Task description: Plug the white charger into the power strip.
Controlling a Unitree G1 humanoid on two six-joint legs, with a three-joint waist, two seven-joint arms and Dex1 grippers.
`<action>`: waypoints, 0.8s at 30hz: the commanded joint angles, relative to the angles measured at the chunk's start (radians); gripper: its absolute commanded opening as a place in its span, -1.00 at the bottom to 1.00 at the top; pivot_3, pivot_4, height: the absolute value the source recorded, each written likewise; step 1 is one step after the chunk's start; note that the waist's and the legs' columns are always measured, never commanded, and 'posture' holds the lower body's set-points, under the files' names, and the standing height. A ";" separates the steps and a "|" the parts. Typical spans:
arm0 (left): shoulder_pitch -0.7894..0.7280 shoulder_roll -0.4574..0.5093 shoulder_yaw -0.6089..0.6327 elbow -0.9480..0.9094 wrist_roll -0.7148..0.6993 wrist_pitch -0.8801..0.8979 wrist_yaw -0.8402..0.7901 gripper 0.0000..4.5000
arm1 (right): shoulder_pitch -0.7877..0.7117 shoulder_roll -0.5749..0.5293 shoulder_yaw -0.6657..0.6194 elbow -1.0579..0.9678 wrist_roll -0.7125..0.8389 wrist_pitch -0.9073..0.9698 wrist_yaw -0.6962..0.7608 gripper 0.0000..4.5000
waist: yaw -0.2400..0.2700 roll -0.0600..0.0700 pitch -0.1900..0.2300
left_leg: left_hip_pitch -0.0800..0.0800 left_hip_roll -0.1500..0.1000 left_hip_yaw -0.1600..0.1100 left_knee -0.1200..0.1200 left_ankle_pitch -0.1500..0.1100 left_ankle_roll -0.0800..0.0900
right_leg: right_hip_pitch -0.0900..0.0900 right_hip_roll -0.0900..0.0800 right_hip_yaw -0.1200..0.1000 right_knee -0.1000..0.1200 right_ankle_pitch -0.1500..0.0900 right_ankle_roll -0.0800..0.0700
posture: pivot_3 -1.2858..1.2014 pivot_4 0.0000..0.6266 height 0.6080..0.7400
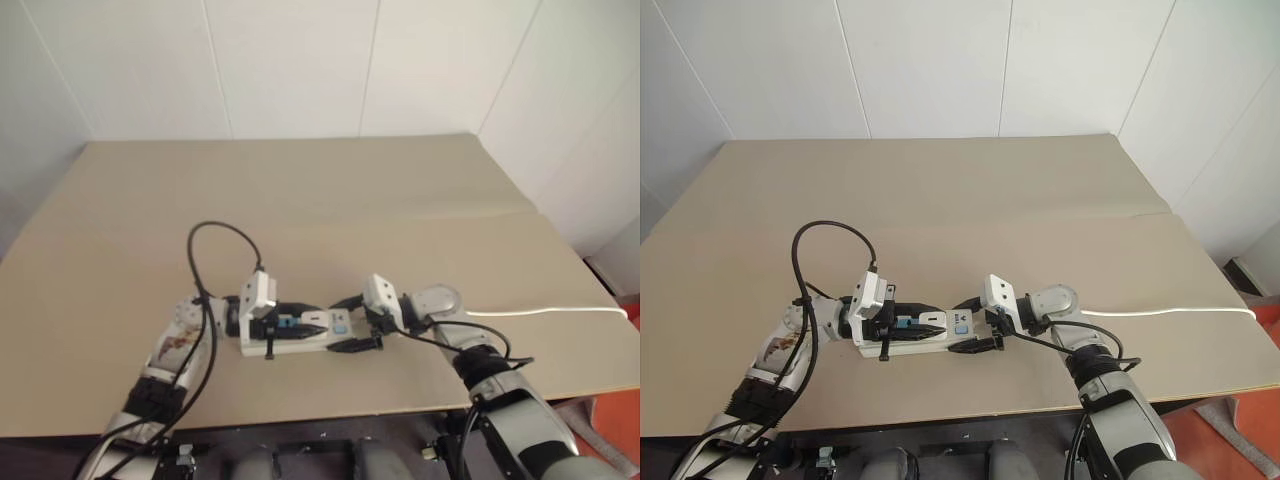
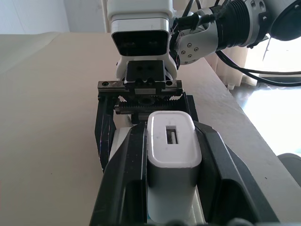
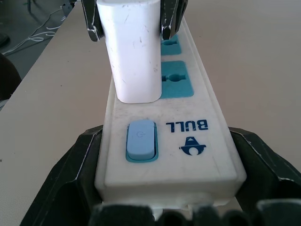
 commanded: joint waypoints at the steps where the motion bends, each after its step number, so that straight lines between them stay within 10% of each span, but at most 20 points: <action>1: 0.035 0.038 -0.033 0.029 0.051 0.036 -0.011 -0.39 | 0.009 -0.010 0.005 0.012 -0.030 0.019 -0.002 0.52 | -0.001 0.000 0.000 | 0.000 0.000 0.000 0.000 0.000 0.000 | 0.000 0.000 0.000 0.000 0.000 0.000 | 0.03 -0.52 1.00; 11: 0.023 0.043 -0.019 0.023 0.034 0.059 -0.014 0.94 | 0.003 0.000 0.003 0.020 -0.027 0.019 -0.005 0.52 | 0.003 0.001 0.000 | 0.000 0.000 0.000 -0.001 0.000 0.000 | 0.000 0.000 0.000 0.000 0.000 -0.001 | 0.03 -0.52 1.00; 24: -0.068 0.158 0.051 -0.067 -0.028 0.196 -0.066 1.00 | 0.006 -0.010 -0.011 -0.009 -0.026 0.064 -0.013 0.98 | 0.004 0.001 0.000 | -0.007 0.000 0.000 -0.001 0.000 0.000 | -0.007 0.000 -0.001 -0.001 0.000 -0.001 | 0.03 -0.52 1.00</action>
